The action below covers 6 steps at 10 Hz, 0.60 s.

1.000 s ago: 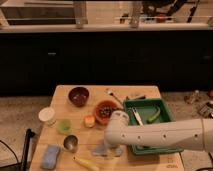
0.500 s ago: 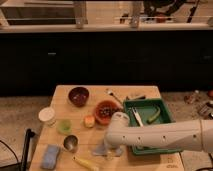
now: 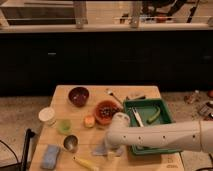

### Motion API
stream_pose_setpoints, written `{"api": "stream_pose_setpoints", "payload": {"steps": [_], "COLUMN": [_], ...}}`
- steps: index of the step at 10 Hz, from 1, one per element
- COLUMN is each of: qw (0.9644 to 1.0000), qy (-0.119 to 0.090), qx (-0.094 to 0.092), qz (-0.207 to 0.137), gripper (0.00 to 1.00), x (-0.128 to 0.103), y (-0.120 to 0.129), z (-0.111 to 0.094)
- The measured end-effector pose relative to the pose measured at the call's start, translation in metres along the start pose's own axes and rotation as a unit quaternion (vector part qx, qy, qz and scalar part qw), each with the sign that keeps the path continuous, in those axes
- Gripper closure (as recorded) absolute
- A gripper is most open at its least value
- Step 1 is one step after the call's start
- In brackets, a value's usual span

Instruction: Wipe purple bowl with towel

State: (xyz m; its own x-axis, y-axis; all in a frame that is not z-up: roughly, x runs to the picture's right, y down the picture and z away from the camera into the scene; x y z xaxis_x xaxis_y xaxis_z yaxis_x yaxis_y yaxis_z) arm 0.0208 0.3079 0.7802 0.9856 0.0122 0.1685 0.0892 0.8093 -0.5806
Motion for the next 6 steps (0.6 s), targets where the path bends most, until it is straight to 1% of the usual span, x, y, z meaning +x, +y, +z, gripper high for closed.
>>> {"api": "stream_pose_setpoints", "payload": {"steps": [1,3,6], "qw": [1.0000,1.0000,1.0000], "qy": [0.000,-0.001,0.002], "qx": [-0.001,-0.004,-0.004], "qz": [0.000,0.000,-0.004], "gripper": [0.36,0.52,0.84], "x": [-0.0003,-0.0008,-0.0017], "y": [0.0004,0.0006,-0.0009], "z": [0.0017,0.0023,0.0005]}}
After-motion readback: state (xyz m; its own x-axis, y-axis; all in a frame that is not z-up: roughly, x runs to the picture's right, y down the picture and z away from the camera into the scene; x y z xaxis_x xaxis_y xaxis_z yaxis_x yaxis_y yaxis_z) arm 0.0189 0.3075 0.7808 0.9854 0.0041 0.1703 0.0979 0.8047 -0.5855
